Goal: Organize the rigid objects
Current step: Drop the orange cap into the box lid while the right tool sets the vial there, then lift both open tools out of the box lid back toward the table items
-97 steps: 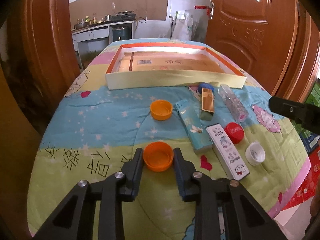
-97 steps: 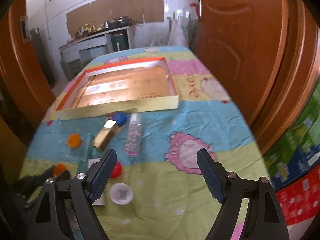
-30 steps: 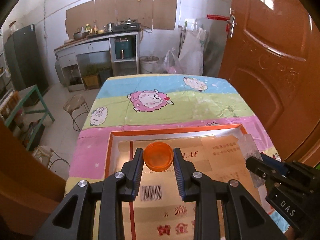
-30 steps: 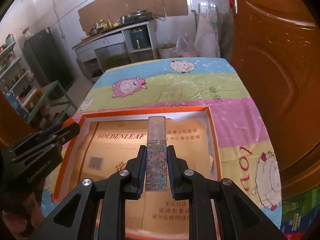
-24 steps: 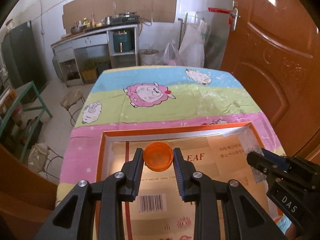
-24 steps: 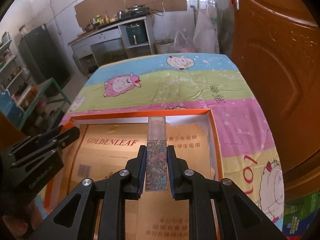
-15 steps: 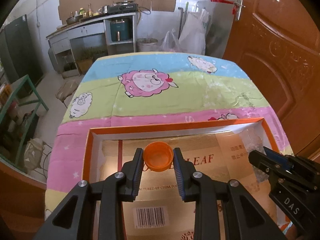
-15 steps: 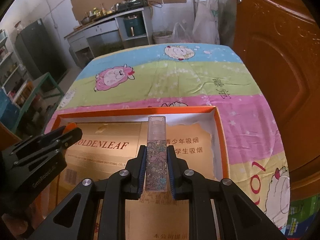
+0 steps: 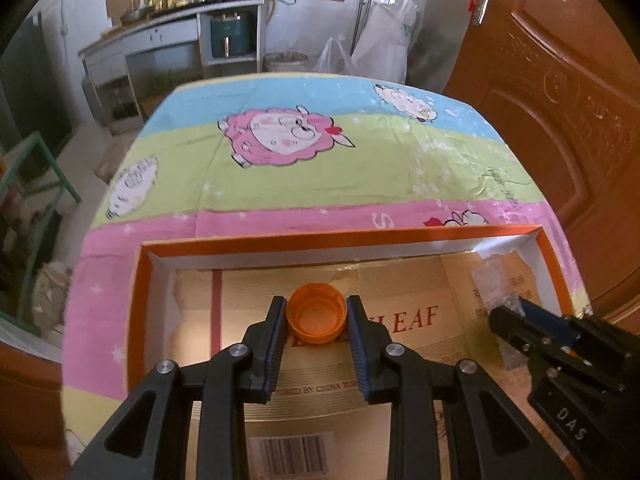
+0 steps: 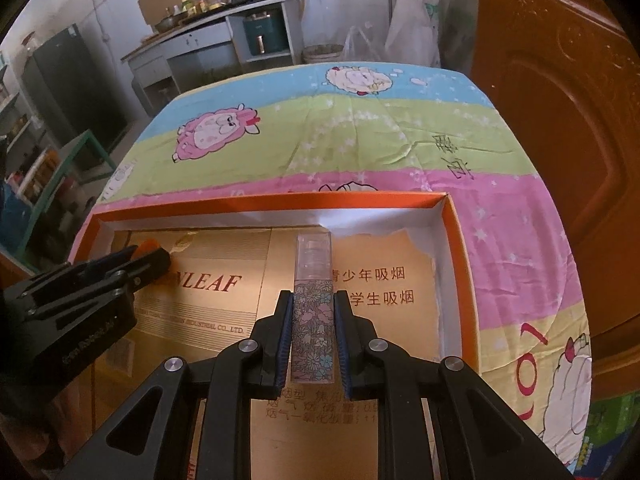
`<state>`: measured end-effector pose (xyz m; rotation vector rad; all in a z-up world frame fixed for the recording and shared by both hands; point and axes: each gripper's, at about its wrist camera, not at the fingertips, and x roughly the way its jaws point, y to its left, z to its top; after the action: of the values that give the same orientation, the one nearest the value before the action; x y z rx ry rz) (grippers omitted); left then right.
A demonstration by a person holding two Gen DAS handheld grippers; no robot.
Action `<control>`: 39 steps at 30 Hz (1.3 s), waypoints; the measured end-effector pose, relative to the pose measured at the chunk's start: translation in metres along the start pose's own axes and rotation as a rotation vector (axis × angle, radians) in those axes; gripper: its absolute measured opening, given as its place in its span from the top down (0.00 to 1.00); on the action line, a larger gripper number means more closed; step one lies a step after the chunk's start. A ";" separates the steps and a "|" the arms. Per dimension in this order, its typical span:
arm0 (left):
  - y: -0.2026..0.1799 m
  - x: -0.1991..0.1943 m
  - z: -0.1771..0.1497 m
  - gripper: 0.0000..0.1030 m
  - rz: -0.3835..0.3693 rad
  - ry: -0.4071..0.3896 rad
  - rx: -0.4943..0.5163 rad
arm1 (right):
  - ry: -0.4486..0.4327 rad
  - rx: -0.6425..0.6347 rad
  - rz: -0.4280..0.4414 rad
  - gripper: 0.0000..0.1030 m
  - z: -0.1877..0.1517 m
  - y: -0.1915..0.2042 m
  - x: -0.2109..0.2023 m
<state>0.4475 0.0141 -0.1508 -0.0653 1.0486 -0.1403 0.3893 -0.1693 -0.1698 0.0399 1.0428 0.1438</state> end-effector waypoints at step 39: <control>-0.011 -0.106 -0.037 0.37 -0.060 -0.194 0.062 | -0.161 0.091 0.010 0.76 -0.069 -0.029 -0.120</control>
<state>0.3630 0.0192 -0.0770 -0.0534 0.8481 -0.2165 0.2731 -0.2173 -0.1044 0.1372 0.8879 0.1000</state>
